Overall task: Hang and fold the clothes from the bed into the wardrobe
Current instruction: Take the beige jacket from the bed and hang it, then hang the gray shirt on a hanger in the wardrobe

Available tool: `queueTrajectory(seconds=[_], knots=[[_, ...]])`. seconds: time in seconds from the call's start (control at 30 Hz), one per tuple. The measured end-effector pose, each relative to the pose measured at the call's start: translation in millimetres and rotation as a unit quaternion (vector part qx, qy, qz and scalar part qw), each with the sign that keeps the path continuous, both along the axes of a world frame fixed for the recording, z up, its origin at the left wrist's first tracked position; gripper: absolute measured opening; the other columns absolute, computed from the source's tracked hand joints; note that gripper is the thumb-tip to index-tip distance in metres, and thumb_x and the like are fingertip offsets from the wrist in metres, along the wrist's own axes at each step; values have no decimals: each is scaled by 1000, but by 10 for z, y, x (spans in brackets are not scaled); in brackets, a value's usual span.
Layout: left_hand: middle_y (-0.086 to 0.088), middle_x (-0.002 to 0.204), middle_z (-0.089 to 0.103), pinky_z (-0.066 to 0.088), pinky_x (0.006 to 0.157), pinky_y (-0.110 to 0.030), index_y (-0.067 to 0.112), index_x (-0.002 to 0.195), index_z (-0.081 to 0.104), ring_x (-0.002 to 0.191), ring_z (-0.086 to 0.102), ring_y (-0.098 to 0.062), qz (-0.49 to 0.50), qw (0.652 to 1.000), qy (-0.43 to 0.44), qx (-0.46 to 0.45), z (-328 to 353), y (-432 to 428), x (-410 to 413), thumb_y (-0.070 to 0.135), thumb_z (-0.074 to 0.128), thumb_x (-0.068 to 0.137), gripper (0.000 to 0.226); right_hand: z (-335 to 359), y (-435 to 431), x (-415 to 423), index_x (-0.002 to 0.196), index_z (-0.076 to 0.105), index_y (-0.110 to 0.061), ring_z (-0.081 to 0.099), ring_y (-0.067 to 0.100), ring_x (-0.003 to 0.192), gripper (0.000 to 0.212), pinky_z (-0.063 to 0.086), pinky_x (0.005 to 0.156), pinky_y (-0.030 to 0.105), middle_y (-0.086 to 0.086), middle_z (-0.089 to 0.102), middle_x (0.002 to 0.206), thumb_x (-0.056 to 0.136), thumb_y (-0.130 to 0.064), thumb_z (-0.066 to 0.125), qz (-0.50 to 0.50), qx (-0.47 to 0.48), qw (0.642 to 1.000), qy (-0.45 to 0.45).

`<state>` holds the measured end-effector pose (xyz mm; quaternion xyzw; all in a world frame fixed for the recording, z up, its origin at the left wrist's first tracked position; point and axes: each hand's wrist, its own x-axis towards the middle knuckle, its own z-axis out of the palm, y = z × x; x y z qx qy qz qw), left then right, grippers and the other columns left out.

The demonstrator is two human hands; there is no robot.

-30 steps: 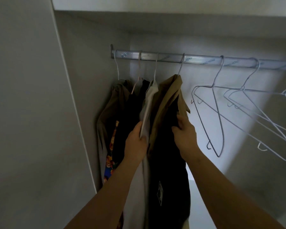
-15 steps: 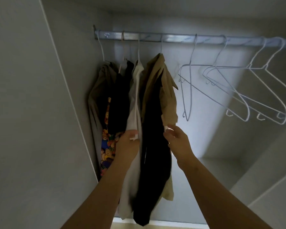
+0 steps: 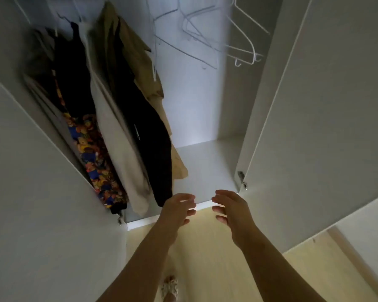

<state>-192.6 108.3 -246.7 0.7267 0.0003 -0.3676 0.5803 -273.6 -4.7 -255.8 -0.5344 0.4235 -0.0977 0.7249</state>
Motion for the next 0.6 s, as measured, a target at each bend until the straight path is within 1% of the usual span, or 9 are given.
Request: queueTrajectory(seconds=[0.1, 0.17, 0.3, 0.37, 0.47, 0.6], knots=[[0, 83, 63, 40, 66, -24, 21, 84, 60, 75, 60, -13, -56, 997, 42, 23, -91, -57, -412, 10, 52, 92, 16, -114, 82, -564, 89, 62, -20, 57, 15, 72, 12, 42, 64, 25, 1, 64, 83, 89, -12, 54, -54, 23, 998, 17], [-1, 80, 61, 39, 64, -24, 21, 83, 59, 73, 59, -13, -100, 992, 62, 44, -130, -91, -677, 11, 52, 92, 16, -191, 170, -929, 89, 62, -19, 57, 16, 70, 12, 41, 63, 26, 1, 65, 83, 91, -11, 53, -102, 34, 994, 26], [-2, 90, 66, 44, 69, -25, 20, 90, 62, 81, 63, -15, -207, 975, 35, 77, -220, 1, -1142, 15, 56, 91, 8, -333, 502, -1551, 87, 61, -16, 57, 17, 68, 11, 42, 62, 27, 3, 65, 81, 91, -10, 53, -194, 62, 978, 32], [-2, 88, 65, 44, 70, -25, 17, 93, 63, 80, 62, -15, -242, 967, 26, 72, -267, 85, -1344, 15, 54, 92, 9, -396, 714, -1814, 87, 61, -16, 57, 17, 68, 11, 43, 62, 28, 4, 64, 81, 91, -10, 53, -237, 72, 968, 29], [0, 86, 64, 45, 70, -26, 19, 92, 61, 77, 62, -15, -294, 953, 3, 77, -341, 274, -1673, 16, 52, 93, 10, -470, 1085, -2180, 88, 60, -14, 56, 18, 69, 10, 43, 63, 29, 4, 63, 80, 92, -11, 52, -300, 89, 949, 33], [1, 81, 64, 45, 67, -25, 21, 87, 61, 73, 62, -13, -376, 923, 7, 82, -505, 648, -2187, 16, 51, 93, 13, -552, 1676, -2733, 89, 59, -13, 56, 18, 68, 11, 43, 64, 29, 5, 62, 80, 93, -10, 50, -379, 110, 918, 42]])
